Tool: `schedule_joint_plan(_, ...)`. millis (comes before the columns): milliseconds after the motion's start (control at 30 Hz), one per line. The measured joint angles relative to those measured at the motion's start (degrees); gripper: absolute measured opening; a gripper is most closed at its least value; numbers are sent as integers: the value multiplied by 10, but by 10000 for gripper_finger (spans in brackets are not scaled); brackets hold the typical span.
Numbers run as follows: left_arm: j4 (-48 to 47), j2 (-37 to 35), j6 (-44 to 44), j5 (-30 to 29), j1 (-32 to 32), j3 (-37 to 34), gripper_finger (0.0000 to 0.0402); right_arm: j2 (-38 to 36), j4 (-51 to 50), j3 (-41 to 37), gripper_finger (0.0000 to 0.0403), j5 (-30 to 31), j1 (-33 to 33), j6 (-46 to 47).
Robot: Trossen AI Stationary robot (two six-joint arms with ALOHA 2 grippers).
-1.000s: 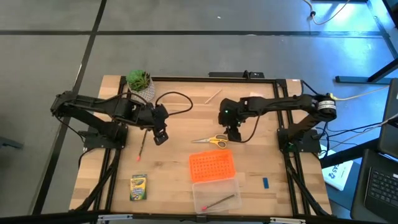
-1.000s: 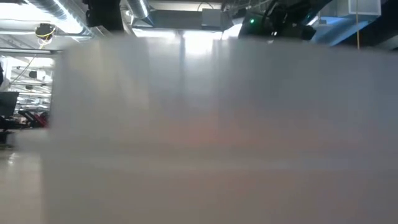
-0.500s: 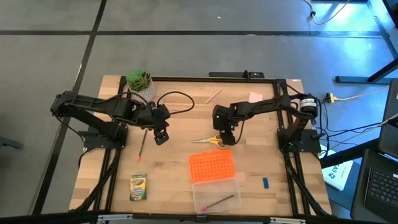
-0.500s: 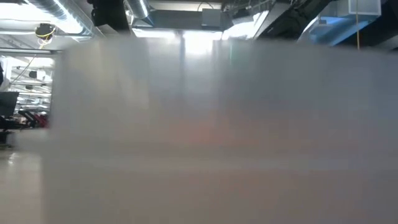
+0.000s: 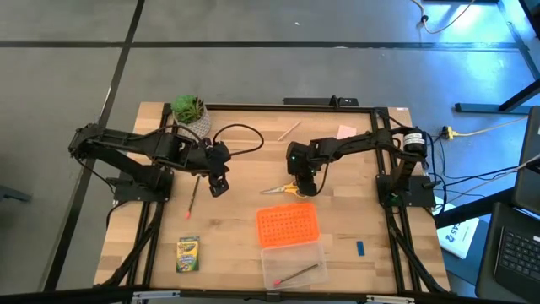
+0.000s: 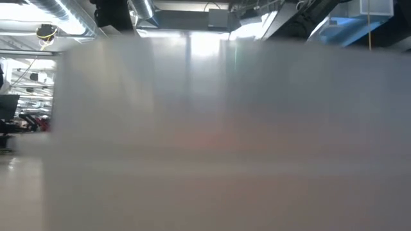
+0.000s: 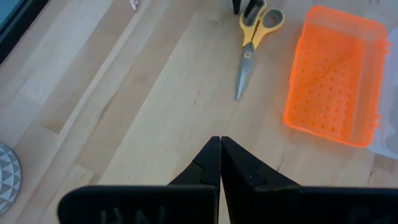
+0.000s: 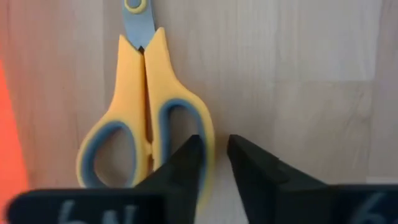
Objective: Pack school essentials
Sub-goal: Put the yellow scissor into the orange supply box
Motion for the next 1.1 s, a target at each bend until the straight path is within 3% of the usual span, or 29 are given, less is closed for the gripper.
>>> schedule_joint_plan(200,0,0,-1,0,0,0,0,1,7,-1,17,-2,0,2)
schedule_joint_plan(1100,0,0,-1,0,0,0,0,-18,22,9,27,0,2,20)
